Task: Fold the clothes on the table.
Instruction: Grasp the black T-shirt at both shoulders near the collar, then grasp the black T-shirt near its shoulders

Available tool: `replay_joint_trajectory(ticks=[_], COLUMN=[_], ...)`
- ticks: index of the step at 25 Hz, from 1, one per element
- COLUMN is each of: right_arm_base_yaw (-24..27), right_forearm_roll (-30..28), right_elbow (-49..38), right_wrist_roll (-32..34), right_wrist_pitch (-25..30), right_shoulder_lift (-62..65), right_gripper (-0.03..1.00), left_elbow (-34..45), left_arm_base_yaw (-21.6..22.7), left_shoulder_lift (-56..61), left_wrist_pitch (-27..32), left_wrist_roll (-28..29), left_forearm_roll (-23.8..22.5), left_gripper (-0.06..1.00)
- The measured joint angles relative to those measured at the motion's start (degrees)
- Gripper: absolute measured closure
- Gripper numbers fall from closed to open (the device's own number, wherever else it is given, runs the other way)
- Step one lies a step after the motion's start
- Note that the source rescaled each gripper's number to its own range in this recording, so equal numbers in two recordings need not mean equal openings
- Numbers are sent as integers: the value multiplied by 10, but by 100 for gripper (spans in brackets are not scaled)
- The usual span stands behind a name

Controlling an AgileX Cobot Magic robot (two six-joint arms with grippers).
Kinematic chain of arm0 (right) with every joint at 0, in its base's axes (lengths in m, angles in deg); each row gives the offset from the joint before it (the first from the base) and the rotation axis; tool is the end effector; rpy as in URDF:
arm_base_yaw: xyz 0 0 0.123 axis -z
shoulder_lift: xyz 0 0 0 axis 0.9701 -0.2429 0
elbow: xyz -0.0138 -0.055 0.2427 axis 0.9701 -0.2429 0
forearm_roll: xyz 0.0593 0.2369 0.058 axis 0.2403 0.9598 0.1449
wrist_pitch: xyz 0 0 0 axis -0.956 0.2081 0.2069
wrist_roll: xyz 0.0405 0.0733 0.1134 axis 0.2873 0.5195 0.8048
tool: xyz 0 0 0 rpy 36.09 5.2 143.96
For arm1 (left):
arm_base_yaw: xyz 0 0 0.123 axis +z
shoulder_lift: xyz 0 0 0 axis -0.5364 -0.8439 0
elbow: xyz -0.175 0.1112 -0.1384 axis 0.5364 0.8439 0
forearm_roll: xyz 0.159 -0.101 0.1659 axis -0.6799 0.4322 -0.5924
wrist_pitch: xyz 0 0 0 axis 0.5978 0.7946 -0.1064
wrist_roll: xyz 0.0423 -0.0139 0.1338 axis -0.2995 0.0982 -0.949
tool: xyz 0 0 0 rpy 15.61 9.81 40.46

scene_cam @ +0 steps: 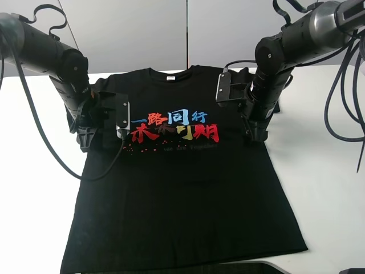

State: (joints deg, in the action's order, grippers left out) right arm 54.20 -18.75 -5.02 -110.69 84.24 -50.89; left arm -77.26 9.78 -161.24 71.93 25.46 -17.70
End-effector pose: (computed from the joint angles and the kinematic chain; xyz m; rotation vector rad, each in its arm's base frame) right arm 0.3289 0.1205 0.0103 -1.9071 2.4081 -0.1441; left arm 0.3317 -0.1227 0.0115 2.0043 2.3029 0.2078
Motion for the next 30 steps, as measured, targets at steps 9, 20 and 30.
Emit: replay_joint_trajectory(ticks=[9, 20, 30], right_arm_base_yaw=[17, 19, 20], right_forearm_roll=[1, 15, 18], right_elbow=[2, 2, 2], right_wrist_roll=[0, -2, -5], right_wrist_pitch=[-4, -7, -12], right_shoulder_lift=[0, -1, -3], right_gripper=[22, 57, 60], left_elbow=[0, 0, 0], left_arm_base_yaw=[0, 0, -3], left_shoulder_lift=[-1, -1, -2], left_wrist_pitch=[3, 11, 47], left_wrist_roll=[-14, -15, -15], left_forearm_roll=[12, 30, 46], left_gripper=[-1, 4, 90])
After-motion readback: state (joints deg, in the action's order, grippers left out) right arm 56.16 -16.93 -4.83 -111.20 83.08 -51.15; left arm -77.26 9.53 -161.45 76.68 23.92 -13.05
